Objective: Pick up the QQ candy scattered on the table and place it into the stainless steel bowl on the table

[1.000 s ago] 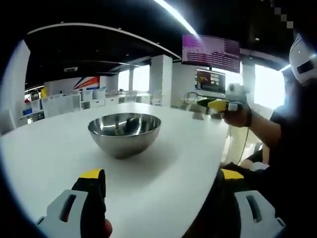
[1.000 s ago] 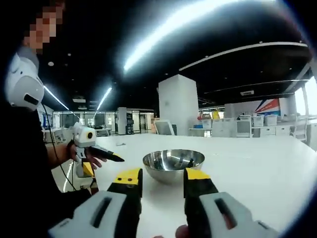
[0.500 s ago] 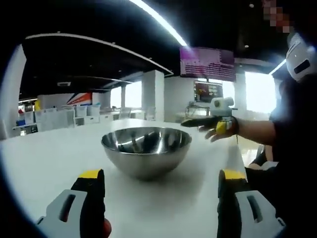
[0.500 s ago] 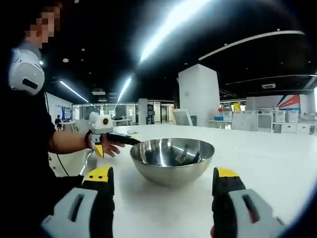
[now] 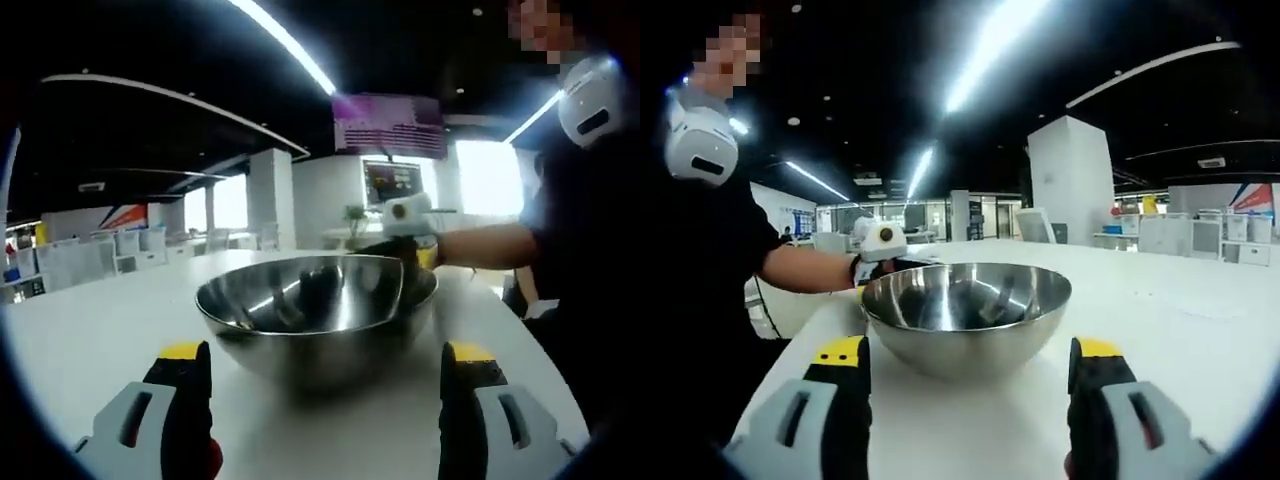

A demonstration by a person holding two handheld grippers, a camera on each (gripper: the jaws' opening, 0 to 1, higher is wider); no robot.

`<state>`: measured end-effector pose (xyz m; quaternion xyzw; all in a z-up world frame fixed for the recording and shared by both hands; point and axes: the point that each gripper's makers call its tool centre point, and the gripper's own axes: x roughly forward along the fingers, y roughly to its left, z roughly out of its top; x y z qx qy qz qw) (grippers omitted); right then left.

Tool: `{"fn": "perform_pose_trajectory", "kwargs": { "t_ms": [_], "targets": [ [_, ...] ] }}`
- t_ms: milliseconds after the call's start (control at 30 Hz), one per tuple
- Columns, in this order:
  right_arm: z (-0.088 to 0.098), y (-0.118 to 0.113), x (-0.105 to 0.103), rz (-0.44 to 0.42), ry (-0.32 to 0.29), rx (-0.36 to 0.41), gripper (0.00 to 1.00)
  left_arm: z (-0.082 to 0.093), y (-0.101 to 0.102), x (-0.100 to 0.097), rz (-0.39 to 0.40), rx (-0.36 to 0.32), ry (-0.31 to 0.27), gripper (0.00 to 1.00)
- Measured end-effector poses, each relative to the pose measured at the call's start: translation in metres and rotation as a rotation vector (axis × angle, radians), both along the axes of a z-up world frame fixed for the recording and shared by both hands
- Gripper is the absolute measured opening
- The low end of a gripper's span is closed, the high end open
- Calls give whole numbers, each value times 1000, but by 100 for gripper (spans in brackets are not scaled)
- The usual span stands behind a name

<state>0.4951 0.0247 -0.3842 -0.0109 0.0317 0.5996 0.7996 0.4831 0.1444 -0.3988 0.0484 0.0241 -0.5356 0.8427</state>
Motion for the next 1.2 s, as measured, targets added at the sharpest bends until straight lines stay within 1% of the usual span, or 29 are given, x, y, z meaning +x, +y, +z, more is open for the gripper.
{"fn": "perform_pose_trajectory", "kwargs": {
  "t_ms": [67, 100, 233, 367, 567, 600, 700, 833, 1067, 1200],
  "targets": [
    [1, 6, 1, 32, 2, 7, 83, 1, -4, 4, -24, -6, -6, 96],
    [-3, 9, 2, 51, 13, -3, 83, 0, -4, 8, -26, -11, -6, 96],
    [-10, 17, 8, 76, 36, -4, 84, -2, -8, 16, -53, -24, 7, 96],
    [-9, 28, 0, 119, 32, 5, 87, -1, -11, 19, -67, -40, 14, 96],
    [-10, 33, 0, 109, 28, 9, 89, -1, -10, 20, -66, -48, 10, 96],
    [-11, 29, 6, 104, 29, 7, 89, 0, -10, 19, -66, -51, 5, 96],
    [-13, 26, 7, 97, 14, 1, 89, 1, -11, 18, -64, -50, -6, 96],
    [-14, 24, 7, 93, 24, 8, 88, 1, -11, 18, -64, -59, 0, 96],
    [-15, 21, 8, 89, 22, -2, 88, 2, -15, 16, -57, -34, -1, 96],
    [-5, 17, 14, 85, 8, 8, 88, 6, -17, 20, -46, -26, 1, 96]
  ]
}}
